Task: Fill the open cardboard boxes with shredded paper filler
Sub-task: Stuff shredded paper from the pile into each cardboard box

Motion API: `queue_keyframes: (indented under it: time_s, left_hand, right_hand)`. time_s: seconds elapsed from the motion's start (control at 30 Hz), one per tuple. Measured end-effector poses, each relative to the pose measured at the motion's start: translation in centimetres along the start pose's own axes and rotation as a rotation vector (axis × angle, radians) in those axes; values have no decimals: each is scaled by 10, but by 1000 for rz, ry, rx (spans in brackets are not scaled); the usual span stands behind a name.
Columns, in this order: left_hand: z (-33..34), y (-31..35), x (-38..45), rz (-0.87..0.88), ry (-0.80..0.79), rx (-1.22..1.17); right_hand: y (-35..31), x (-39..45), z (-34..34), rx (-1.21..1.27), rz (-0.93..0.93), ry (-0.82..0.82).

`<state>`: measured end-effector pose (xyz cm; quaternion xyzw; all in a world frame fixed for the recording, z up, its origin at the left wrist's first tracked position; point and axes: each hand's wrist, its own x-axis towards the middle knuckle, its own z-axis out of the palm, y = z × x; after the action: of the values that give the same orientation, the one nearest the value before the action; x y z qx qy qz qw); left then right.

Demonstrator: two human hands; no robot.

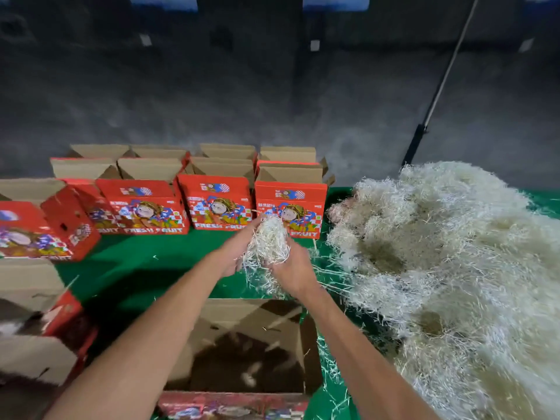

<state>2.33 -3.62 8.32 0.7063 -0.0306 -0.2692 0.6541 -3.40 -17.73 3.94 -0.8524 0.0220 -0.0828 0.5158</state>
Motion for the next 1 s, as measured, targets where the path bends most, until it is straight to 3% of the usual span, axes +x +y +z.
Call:
queue_keyframes:
  time_s: [0.1, 0.17, 0.27, 0.33, 0.4, 0.5, 0.6, 0.67, 0.73, 0.9, 1.0]
  left_hand:
    - [-23, -11, -30, -37, -11, -531]
    - [-37, -22, -43, -63, 21, -674]
    - [-52, -31, -60, -59, 57, -614]
    - [-61, -36, -69, -75, 90, -586]
    - [-69, -42, -73, -82, 184, -571]
    - [-77, -43, -76, -71, 284, -581]
    - [-78, -43, -85, -45, 148, -715]
    - [-70, -50, -95, 22, 32, -780]
    - [-56, -67, -106, 55, 25, -744]
    - [-32, -114, -133, 200, 287, -741]
    - [-20, -122, -141, 229, 395, -630]
  right_hand:
    - [-34, -8, 27, 110, -108, 41]
    - [-49, -11, 47, 201, -98, 65]
    - [-64, -24, 73, 160, -62, 86]
    - [-67, -29, 86, -166, -143, 184]
    - [-69, -33, 93, -356, -210, 148]
    - [-71, -44, 97, -63, -148, -7]
    - [-68, -62, 99, 303, -8, 138]
    - [-73, -75, 103, 311, 10, 119]
    - [-74, -92, 114, 329, 31, 100]
    - [-62, -135, 128, 245, -169, 350]
    - [-55, -146, 129, 246, -88, 405]
